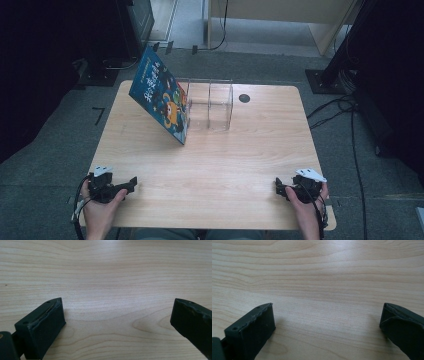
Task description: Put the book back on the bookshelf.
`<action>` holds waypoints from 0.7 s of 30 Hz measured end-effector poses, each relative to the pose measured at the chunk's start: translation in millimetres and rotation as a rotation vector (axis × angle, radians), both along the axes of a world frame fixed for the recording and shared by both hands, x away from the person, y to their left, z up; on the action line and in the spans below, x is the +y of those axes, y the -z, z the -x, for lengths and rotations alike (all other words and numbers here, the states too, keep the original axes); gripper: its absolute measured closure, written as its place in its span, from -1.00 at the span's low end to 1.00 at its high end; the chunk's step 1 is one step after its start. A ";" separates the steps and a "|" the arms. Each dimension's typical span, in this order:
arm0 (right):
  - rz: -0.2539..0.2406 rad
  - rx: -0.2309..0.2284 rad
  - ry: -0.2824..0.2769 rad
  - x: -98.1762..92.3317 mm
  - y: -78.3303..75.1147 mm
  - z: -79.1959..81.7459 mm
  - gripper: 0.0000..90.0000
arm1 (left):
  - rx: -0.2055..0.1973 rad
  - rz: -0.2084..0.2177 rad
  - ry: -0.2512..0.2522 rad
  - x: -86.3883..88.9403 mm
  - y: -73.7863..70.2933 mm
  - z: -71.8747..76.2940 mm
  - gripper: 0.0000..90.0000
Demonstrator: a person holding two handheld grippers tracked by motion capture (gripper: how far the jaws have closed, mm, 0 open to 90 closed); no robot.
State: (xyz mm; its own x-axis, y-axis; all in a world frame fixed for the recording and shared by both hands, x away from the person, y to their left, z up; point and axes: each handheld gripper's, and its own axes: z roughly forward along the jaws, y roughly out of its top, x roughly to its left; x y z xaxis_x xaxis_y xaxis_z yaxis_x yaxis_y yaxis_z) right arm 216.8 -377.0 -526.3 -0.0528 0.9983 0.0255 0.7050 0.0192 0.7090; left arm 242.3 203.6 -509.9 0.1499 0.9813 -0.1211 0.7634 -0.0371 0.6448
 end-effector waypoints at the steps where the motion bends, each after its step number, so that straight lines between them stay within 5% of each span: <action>1: 0.000 0.000 0.000 0.0 0.0 0.0 -1.00 | -0.003 -0.015 -0.004 -1.7 0.6 0.8 -1.00; 8: 0.000 0.000 0.000 0.0 0.1 0.1 -1.00 | -0.012 -0.133 -0.020 -14.1 5.2 3.7 -1.00; 21: 0.001 -0.001 -0.001 0.0 0.1 0.0 -1.00 | -0.062 -0.126 -0.031 -16.7 9.3 4.0 -1.00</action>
